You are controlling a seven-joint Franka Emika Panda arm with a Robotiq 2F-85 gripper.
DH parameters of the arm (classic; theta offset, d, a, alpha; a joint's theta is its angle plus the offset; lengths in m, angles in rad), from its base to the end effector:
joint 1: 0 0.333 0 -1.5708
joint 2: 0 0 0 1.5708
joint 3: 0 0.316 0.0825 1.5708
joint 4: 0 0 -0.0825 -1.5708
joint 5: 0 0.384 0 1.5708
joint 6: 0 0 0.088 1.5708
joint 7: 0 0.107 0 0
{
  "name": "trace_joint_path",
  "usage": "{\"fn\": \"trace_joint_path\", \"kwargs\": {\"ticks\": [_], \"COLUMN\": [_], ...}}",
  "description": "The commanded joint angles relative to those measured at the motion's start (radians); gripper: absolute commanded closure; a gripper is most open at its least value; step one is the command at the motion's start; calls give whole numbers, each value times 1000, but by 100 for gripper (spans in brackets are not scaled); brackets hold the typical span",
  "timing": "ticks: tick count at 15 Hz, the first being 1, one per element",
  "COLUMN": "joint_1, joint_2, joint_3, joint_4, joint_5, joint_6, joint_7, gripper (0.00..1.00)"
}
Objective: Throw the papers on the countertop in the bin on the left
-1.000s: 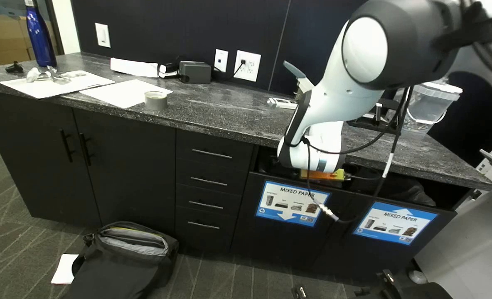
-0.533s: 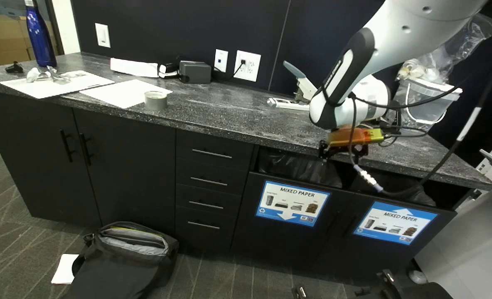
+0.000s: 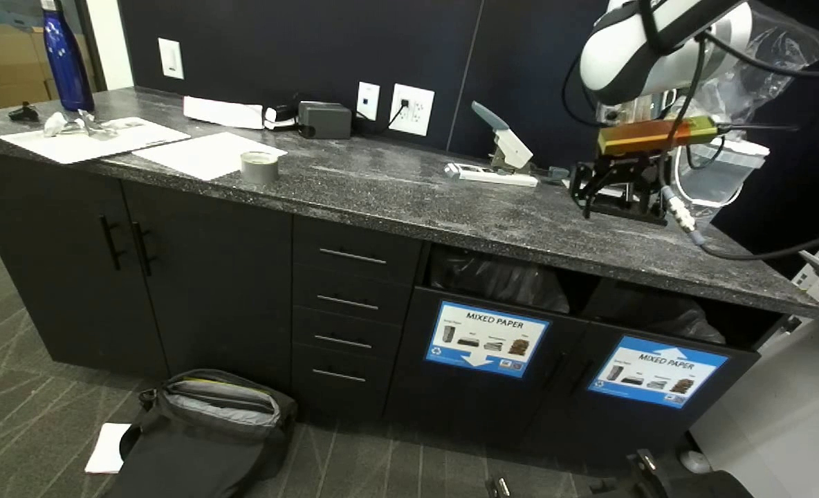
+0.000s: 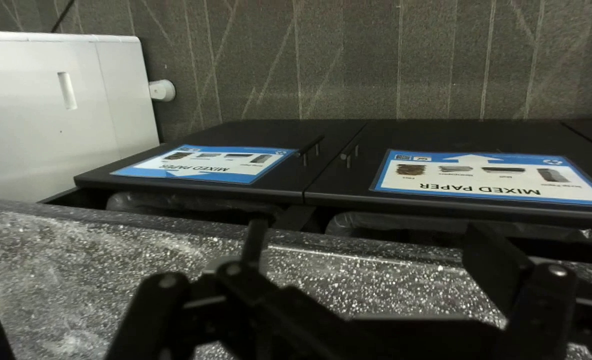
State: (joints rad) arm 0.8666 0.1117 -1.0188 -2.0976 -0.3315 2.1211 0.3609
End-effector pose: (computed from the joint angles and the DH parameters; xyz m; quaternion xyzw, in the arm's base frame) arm 0.5446 -0.0911 0.3933 0.9689 -0.1620 -0.0018 0.1870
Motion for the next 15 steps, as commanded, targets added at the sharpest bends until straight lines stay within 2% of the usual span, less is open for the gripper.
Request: {"fn": "trace_joint_path", "kwargs": {"ticks": [1, 2, 3, 5, 9, 12, 15], "joint_1": [63, -120, -154, -305, -622, -759, -835], "joint_2": [-254, -294, -324, -372, -395, -394, -396], "joint_3": [-10, 189, 229, 384, 684, 813, 881], "joint_4": [-10, -33, -46, -118, -232, -284, -321], "joint_5": [-181, -222, -224, -212, -120, -64, -26], "joint_6": [-144, -158, -178, -171, -116, -76, -32], "joint_7": [118, 143, 143, 145, 90, 72, 50], "gripper": [0, 0, 0, 0, 0, 0, 0]}}
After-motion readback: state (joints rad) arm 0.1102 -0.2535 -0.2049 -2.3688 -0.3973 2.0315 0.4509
